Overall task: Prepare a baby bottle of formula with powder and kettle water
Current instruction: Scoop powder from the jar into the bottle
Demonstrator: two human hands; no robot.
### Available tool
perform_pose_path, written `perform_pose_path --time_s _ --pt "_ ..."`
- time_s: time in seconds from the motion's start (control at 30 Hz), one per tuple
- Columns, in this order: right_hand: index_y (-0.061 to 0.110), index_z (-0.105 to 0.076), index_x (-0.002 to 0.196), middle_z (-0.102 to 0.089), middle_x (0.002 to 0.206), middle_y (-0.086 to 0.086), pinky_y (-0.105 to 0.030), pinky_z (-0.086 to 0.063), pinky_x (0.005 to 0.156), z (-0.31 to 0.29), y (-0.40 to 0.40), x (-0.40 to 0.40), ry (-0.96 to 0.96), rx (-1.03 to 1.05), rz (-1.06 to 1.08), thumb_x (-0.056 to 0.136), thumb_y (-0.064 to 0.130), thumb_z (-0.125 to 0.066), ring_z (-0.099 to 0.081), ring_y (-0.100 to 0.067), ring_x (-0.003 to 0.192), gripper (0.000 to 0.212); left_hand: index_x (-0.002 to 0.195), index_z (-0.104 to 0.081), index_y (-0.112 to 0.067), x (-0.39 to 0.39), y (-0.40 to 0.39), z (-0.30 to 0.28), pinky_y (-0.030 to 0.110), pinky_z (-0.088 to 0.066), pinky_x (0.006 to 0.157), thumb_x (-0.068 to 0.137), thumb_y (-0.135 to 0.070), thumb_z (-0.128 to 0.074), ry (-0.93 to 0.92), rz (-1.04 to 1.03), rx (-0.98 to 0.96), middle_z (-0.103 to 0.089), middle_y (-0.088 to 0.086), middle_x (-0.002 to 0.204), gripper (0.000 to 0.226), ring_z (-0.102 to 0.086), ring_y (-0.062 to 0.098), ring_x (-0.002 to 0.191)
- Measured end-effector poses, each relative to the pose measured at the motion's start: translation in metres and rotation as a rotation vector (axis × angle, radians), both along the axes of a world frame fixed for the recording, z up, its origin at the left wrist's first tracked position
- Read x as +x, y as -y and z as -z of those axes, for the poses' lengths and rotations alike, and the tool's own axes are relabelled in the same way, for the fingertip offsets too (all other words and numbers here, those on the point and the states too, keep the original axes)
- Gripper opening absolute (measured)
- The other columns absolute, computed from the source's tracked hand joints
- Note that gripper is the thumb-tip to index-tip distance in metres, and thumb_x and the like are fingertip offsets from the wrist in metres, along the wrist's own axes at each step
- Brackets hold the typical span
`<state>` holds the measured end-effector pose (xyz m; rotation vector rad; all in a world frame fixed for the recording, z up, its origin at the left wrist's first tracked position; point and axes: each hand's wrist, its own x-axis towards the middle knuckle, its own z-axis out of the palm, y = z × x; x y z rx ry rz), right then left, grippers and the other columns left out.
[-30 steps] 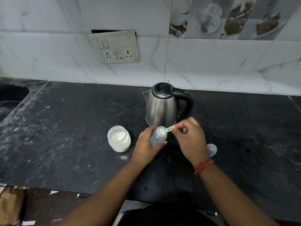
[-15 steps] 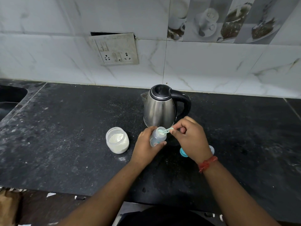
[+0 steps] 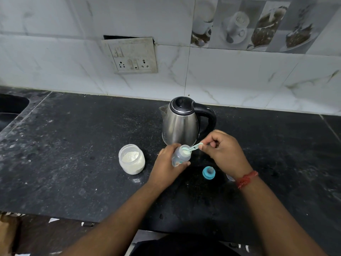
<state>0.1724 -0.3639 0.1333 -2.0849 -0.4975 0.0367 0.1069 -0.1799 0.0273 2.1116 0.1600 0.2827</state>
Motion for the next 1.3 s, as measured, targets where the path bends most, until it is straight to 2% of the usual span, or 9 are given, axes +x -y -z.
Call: perform_pose_path --time_s 0.13,0.33,0.57,0.83,0.97,1.07,1.13,1.23,1.3 --pt "0.014 -0.072 0.075 -0.047 0.068 0.007 -0.016 -0.04 0.058 0.001 0.0 -0.002 -0.02 -0.009 -0.02 0.083 0.006 -0.081 -0.044 -0.004 0.059 0.015 0.124 -0.057 -0.034 0.003 0.002 0.0 0.025 -0.046 0.095 0.079 -0.033 -0.087 0.01 0.013 -0.004 -0.063 -0.017 0.12 0.054 -0.056 0.01 0.115" --pt "0.009 -0.07 0.074 -0.047 0.068 0.004 -0.012 -0.037 0.058 -0.001 -0.002 0.0 0.064 -0.006 -0.015 0.082 0.003 -0.08 -0.042 -0.006 0.06 0.014 0.124 -0.056 -0.037 0.004 0.0 0.0 0.008 -0.037 0.092 0.078 -0.033 -0.087 0.005 0.005 -0.003 -0.06 -0.024 0.117 0.056 -0.054 0.008 0.114" --pt "0.015 -0.071 0.074 -0.048 0.068 0.006 -0.012 -0.037 0.058 -0.006 -0.002 0.011 0.072 -0.024 -0.07 0.082 0.007 -0.081 -0.044 -0.005 0.06 0.015 0.126 -0.057 -0.033 0.008 -0.002 -0.001 0.023 -0.045 0.096 0.078 -0.036 -0.085 0.015 0.016 -0.016 -0.063 -0.02 0.12 0.055 -0.055 0.008 0.117" --pt "0.022 -0.071 0.073 -0.049 0.068 0.008 -0.014 -0.038 0.058 -0.01 0.002 0.017 0.059 -0.025 -0.107 0.081 0.008 -0.082 -0.044 -0.005 0.061 0.02 0.125 -0.054 -0.042 0.01 -0.002 -0.002 0.021 -0.043 0.095 0.077 -0.045 -0.081 0.018 0.032 -0.014 -0.061 -0.025 0.121 0.055 -0.054 0.005 0.119" --pt "0.019 -0.071 0.075 -0.049 0.067 0.006 -0.018 -0.04 0.056 -0.006 0.006 0.018 0.037 0.018 -0.056 0.083 0.008 -0.081 -0.044 -0.007 0.059 0.016 0.126 -0.055 -0.038 0.011 -0.002 0.0 0.032 -0.049 0.1 0.077 -0.048 -0.079 0.023 0.044 -0.025 -0.063 -0.021 0.122 0.056 -0.057 0.008 0.119" --pt "0.013 -0.07 0.078 -0.051 0.064 -0.006 -0.025 -0.043 0.052 0.005 0.012 0.016 -0.145 0.24 0.032 0.088 0.007 -0.076 -0.047 -0.013 0.054 0.013 0.126 -0.056 -0.035 0.011 0.001 0.002 0.033 -0.052 0.098 0.078 -0.045 -0.08 0.0 0.061 -0.084 -0.066 -0.016 0.122 0.055 -0.062 0.009 0.116" --pt "0.008 -0.068 0.078 -0.054 0.067 -0.011 -0.023 -0.041 0.049 0.013 0.019 0.016 -0.286 0.469 0.101 0.091 0.001 -0.07 -0.046 -0.012 0.052 0.015 0.124 -0.056 -0.035 0.01 0.005 0.004 0.024 -0.051 0.094 0.079 -0.041 -0.081 -0.025 0.082 -0.116 -0.067 -0.016 0.119 0.052 -0.064 0.006 0.113" --pt "0.005 -0.067 0.079 -0.059 0.064 -0.001 -0.022 -0.039 0.048 0.023 0.035 0.019 -0.444 0.771 0.187 0.092 -0.008 -0.062 -0.045 -0.01 0.054 0.019 0.122 -0.057 -0.035 0.008 0.009 0.011 0.007 -0.044 0.086 0.082 -0.034 -0.083 -0.059 0.096 -0.125 -0.067 -0.024 0.114 0.048 -0.064 -0.003 0.107" --pt "0.005 -0.068 0.08 -0.055 0.059 0.002 -0.022 -0.039 0.049 0.03 0.045 0.02 -0.505 0.885 0.238 0.091 -0.007 -0.062 -0.045 -0.009 0.054 0.018 0.121 -0.056 -0.033 0.008 0.012 0.015 0.004 -0.042 0.083 0.083 -0.03 -0.084 -0.096 0.097 -0.12 -0.066 -0.027 0.111 0.048 -0.063 -0.007 0.103"
